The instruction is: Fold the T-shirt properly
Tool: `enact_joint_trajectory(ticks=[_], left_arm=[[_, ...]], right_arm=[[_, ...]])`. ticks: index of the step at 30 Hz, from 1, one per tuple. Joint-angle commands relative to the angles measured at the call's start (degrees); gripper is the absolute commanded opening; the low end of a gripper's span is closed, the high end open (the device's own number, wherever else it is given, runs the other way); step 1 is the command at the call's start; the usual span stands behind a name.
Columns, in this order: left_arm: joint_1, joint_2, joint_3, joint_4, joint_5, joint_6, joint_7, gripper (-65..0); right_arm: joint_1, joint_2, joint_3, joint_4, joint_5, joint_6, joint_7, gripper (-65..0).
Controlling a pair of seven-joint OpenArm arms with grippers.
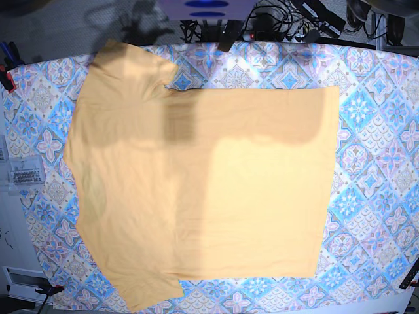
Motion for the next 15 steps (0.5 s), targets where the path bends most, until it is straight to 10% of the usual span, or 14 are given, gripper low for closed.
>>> enact_joint_trajectory(ticks=[1, 15], left_arm=[[0.7, -0.1, -0.9, -0.1, -1.2, 0.2, -1.3, -65.0], [0.8, -0.8, -3.7, 7.5, -1.2, 0.1, -1.3, -64.9]], right_arm=[[-0.9, 1.1, -0.1, -0.1, 0.1, 0.2, 1.7, -64.7], [-0.9, 1.4, -0.1, 5.4, 0.1, 0.2, 1.8, -64.7]])
